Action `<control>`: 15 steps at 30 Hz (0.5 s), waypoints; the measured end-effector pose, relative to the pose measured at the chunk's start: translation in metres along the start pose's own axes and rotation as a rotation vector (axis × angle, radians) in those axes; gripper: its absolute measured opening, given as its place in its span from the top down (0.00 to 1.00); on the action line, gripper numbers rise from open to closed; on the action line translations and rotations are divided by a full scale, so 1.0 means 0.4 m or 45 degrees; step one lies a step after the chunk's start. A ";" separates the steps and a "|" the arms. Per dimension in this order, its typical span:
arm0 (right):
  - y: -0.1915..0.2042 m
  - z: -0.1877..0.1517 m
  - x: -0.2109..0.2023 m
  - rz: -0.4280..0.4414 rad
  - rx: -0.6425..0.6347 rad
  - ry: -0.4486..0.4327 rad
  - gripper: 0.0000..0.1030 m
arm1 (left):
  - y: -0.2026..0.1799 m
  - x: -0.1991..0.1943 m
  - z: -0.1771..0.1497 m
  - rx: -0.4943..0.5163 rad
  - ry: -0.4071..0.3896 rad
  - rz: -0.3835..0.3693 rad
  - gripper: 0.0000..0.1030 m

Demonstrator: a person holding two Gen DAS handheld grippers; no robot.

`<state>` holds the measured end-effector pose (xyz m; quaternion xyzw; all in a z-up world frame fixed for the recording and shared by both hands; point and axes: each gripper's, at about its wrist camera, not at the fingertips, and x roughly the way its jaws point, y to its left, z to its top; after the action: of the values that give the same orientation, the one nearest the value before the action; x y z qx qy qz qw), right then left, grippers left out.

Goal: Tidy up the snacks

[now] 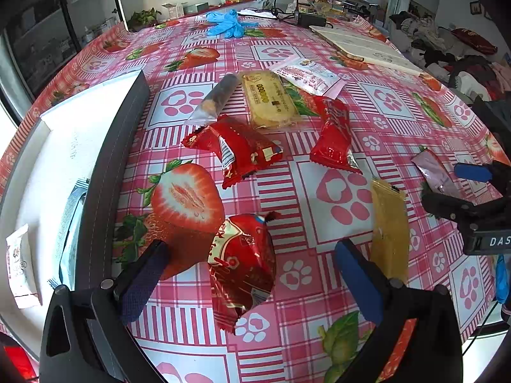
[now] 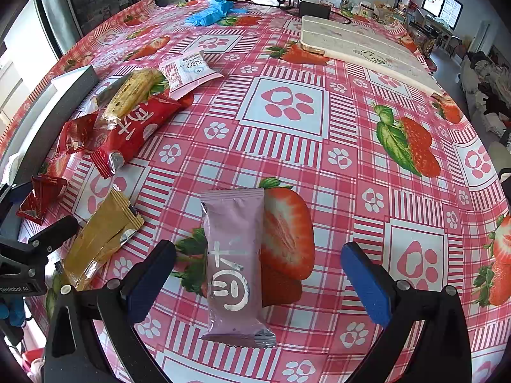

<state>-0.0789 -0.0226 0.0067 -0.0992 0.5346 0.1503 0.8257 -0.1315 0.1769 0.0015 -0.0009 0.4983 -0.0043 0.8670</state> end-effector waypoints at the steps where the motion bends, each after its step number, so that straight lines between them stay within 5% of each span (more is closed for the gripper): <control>1: 0.000 0.000 0.000 0.000 0.000 0.002 0.00 | -0.001 0.000 0.001 0.001 -0.001 0.000 0.00; 15: 0.001 0.006 0.004 0.001 -0.003 0.023 0.00 | -0.001 -0.002 -0.003 0.001 -0.014 0.002 0.00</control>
<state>-0.0764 -0.0213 0.0061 -0.1015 0.5420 0.1504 0.8205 -0.1328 0.1766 0.0015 -0.0001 0.4935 -0.0038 0.8697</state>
